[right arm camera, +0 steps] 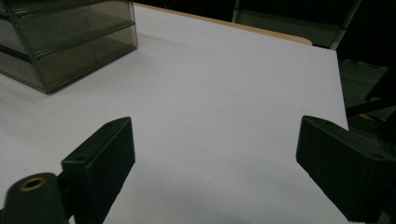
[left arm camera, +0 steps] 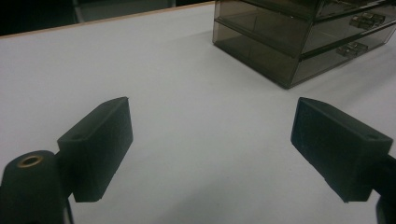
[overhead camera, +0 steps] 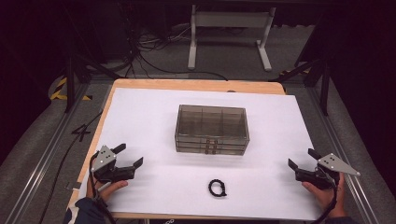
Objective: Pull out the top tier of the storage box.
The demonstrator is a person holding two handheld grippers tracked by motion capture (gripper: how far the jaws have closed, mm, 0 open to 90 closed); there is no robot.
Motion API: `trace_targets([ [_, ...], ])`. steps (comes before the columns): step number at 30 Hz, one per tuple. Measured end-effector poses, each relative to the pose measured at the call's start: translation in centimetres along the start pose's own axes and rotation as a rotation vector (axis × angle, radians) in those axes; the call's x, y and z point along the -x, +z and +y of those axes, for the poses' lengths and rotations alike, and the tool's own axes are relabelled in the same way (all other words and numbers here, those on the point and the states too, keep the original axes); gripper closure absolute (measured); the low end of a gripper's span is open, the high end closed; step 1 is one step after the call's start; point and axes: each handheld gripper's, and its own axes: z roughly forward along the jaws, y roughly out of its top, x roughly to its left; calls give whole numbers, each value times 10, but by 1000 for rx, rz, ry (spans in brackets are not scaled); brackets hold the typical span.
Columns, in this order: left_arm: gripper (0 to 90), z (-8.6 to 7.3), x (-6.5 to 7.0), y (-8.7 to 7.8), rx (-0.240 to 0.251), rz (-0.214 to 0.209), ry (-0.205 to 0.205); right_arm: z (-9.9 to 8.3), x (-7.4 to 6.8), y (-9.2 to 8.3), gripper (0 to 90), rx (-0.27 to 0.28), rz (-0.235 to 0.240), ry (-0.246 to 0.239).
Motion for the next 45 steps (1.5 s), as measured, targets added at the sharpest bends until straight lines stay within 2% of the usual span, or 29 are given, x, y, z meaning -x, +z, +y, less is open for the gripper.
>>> trace_targets([
  [9,145,-1,0,-1,11,15,-2,1,0,1,143,-12,-5,1],
  [16,151,0,2,0,2,15,9,1,1,1,178,-9,-1,5],
  [19,153,0,1,0,-3,8,5,1,1,-1,238,-1,-1,6],
  [22,155,0,1,0,-4,10,0,1,0,-2,343,6,0,-5],
  [23,156,0,1,0,-4,10,0,1,0,-2,343,6,0,-5],
  [24,157,1,1,0,-10,12,7,1,-1,-3,407,8,20,-14],
  [27,161,1,2,1,-13,14,12,1,-1,-2,481,8,47,-17],
  [36,176,1,3,2,-21,16,19,5,-4,-5,626,4,83,-45],
  [42,179,2,4,1,-52,22,30,11,-8,-7,709,19,105,-55],
  [45,181,5,6,-2,-58,33,54,17,-12,-9,752,31,122,-63],
])
